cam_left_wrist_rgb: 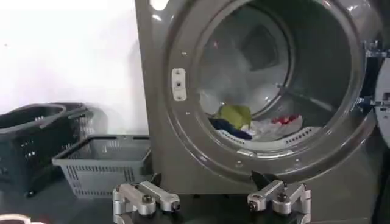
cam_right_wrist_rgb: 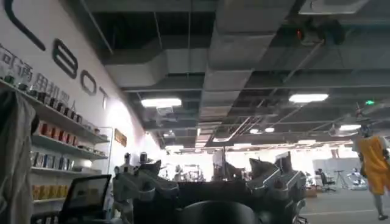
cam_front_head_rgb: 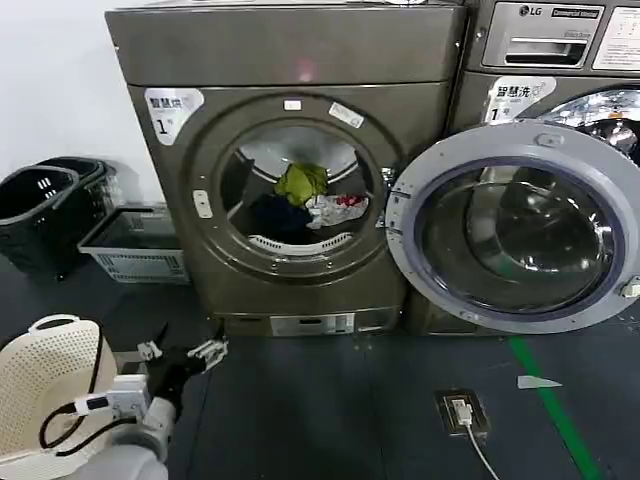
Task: Grasp the clothes from the dryer.
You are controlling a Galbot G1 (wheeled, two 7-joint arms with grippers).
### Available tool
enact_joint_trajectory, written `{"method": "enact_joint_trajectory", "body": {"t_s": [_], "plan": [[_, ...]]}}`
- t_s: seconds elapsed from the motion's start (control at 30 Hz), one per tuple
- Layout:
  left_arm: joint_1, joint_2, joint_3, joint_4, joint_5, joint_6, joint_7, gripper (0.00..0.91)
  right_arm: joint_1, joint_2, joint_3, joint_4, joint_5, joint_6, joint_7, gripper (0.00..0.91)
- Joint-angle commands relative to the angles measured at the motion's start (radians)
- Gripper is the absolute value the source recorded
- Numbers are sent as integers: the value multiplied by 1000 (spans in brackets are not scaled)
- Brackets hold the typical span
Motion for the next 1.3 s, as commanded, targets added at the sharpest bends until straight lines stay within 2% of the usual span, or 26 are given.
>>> {"method": "enact_joint_trajectory", "body": {"t_s": [0.03,1.3], "plan": [[0,1,-2,4,-1,49,0,907,-1,0,0,0,1,2,2,907],[-10,8,9,3,-20,49,-16,907,-1,0,2,-7,-1,9,12,907]]}}
